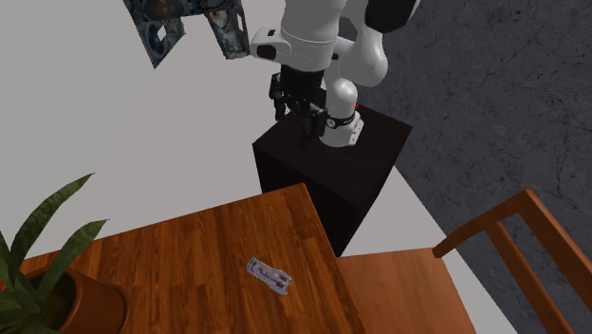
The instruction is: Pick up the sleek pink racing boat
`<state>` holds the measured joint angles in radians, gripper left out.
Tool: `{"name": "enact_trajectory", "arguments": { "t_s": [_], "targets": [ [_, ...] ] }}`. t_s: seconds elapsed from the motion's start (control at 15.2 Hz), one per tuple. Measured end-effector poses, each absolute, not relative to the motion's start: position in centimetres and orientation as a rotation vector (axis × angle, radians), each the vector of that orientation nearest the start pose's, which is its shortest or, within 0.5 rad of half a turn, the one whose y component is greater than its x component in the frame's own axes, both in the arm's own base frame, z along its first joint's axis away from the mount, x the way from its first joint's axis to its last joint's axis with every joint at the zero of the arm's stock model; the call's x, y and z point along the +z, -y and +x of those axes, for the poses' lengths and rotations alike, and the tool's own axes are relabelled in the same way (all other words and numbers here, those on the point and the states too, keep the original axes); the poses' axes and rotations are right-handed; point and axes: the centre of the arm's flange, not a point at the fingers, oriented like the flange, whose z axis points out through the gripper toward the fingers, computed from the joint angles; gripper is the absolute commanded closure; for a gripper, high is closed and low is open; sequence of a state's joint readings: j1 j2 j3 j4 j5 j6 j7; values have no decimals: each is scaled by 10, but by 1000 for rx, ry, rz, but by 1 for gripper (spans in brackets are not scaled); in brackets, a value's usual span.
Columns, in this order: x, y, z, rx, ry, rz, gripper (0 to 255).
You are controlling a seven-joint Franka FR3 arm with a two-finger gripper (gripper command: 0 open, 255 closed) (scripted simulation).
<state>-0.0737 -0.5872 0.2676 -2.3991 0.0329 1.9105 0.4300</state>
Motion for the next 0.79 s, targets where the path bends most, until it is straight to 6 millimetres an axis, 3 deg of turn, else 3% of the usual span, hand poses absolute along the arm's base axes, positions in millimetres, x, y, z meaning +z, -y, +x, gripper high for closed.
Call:
{"name": "enact_trajectory", "arguments": {
  "t_s": [0.2, 0.79],
  "targets": [
    [492, -109, 392, -178, -612, -3180, 0],
    [396, -155, 459, -162, -1076, -3098, 0]
  ]
}}
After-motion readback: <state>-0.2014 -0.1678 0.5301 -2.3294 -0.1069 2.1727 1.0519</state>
